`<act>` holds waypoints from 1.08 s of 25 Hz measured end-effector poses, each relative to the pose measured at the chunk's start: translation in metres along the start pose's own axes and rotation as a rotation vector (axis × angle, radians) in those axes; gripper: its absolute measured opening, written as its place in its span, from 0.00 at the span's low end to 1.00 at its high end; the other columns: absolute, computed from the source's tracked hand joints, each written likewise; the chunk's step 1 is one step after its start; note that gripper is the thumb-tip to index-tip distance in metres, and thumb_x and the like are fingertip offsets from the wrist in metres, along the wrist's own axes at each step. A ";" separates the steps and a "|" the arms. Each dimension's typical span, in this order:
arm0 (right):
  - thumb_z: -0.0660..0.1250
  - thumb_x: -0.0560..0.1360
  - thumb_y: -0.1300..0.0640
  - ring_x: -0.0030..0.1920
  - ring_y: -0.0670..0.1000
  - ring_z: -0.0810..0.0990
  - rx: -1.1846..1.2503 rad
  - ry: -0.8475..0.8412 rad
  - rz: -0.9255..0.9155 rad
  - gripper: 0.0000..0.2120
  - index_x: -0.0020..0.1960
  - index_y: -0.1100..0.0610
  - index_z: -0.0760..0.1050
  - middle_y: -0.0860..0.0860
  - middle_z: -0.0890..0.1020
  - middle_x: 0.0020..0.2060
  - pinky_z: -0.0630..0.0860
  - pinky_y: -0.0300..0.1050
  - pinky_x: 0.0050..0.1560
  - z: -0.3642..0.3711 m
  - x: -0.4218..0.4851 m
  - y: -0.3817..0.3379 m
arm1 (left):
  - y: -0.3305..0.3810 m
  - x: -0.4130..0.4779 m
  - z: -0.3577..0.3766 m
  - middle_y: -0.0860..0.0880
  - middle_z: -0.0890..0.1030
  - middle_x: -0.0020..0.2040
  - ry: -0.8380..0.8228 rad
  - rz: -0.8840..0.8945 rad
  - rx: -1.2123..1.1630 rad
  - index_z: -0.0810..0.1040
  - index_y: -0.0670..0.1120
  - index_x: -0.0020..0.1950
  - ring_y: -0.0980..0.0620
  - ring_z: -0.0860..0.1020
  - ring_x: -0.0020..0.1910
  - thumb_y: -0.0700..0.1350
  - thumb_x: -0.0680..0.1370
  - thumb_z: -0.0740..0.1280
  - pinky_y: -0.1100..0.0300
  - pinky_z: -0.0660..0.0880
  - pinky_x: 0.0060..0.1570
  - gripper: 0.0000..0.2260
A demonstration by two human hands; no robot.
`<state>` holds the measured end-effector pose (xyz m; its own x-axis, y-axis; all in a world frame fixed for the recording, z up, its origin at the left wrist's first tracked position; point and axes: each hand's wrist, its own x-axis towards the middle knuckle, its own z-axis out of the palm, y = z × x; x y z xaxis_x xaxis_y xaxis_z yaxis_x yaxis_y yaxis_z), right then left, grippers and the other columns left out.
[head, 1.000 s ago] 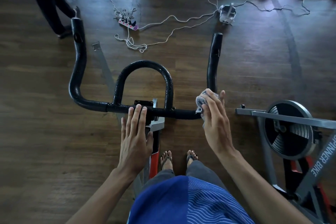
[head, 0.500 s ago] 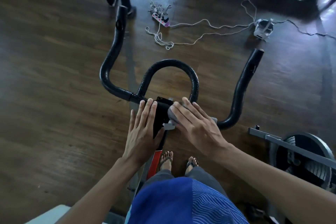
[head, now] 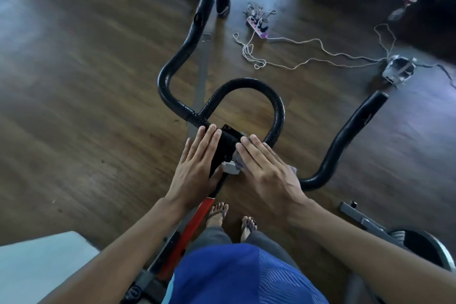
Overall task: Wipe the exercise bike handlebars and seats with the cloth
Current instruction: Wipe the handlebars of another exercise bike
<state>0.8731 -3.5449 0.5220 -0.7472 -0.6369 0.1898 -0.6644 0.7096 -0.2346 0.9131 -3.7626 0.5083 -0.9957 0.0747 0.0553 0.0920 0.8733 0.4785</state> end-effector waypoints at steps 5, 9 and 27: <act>0.66 0.81 0.58 0.78 0.49 0.64 0.288 -0.102 -0.031 0.24 0.76 0.57 0.68 0.53 0.69 0.75 0.67 0.51 0.75 -0.024 0.004 0.013 | 0.025 -0.027 0.019 0.50 0.52 0.82 0.106 -0.220 -0.133 0.53 0.45 0.82 0.55 0.46 0.81 0.41 0.81 0.65 0.48 0.53 0.79 0.33; 0.64 0.82 0.58 0.77 0.50 0.65 0.501 -0.135 0.129 0.23 0.76 0.57 0.67 0.53 0.69 0.76 0.63 0.46 0.76 -0.046 0.046 0.003 | 0.031 -0.048 0.034 0.47 0.54 0.82 0.155 -0.235 -0.077 0.53 0.43 0.82 0.51 0.50 0.81 0.39 0.82 0.64 0.46 0.57 0.77 0.31; 0.40 0.83 0.46 0.81 0.52 0.47 0.213 -0.341 -0.066 0.29 0.81 0.58 0.54 0.53 0.54 0.81 0.49 0.49 0.80 -0.011 0.069 -0.012 | 0.038 -0.055 0.042 0.42 0.51 0.82 0.142 -0.171 0.060 0.44 0.44 0.82 0.46 0.51 0.81 0.43 0.81 0.57 0.42 0.61 0.76 0.33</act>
<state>0.8300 -3.5940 0.5487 -0.6314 -0.7679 -0.1080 -0.6661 0.6084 -0.4315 0.9710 -3.7130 0.4863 -0.9846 -0.1416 0.1029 -0.0829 0.8950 0.4384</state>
